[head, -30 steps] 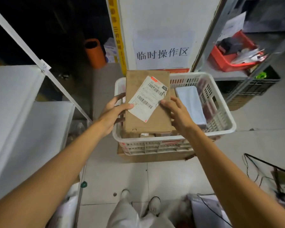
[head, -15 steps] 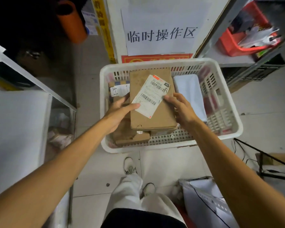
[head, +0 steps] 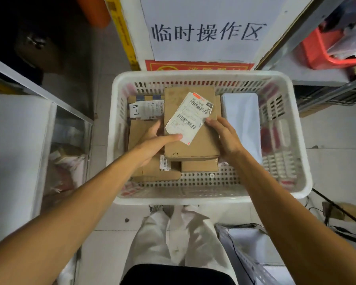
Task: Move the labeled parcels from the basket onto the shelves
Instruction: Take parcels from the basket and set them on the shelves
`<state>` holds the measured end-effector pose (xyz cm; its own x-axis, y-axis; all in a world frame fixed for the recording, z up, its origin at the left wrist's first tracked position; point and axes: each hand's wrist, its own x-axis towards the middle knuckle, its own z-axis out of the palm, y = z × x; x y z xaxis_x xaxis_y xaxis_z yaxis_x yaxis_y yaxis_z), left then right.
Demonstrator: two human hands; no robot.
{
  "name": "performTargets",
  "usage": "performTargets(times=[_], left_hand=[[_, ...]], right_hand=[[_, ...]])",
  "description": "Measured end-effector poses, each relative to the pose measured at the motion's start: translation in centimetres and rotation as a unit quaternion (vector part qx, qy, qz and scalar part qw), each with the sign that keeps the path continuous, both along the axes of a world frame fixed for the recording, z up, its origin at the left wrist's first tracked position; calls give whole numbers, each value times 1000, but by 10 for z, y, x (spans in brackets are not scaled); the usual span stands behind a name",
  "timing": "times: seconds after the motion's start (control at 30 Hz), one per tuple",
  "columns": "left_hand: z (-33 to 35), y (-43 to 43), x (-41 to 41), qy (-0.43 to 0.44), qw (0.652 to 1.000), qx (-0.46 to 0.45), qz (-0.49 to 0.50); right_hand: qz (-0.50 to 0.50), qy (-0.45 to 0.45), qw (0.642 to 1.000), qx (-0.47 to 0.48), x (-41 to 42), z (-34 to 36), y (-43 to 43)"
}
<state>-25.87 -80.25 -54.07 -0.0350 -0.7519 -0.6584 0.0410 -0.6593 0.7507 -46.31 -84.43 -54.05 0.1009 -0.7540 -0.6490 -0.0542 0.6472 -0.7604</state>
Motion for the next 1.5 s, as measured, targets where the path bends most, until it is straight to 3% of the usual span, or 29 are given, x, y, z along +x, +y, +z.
performTargets(times=[0.27,0.53,0.73,0.9,1.1,1.27,1.5], left_hand=[[-27,-38,-25,-52,997,17,46],[-64,-79,-43,-186,980,-66,34],[-84,-77,-37,-209,974,-83,28],[-73,-70,-45,-217,974,-64,24],[-25,-39,-24,-172,985,18,-18],[44,-17,15,-213,972,-48,-85],[144,28,93,-316,935,-129,-94]], right_hand=[[63,0,998,-18,-16,-34,-58],[37,-3,999,7,-18,-77,-75],[36,-22,999,-32,-16,-91,-70],[45,72,996,9,-18,-71,-69],[65,144,987,23,-7,-17,-41],[105,128,985,-44,18,52,-19],[293,130,925,-205,107,135,4]])
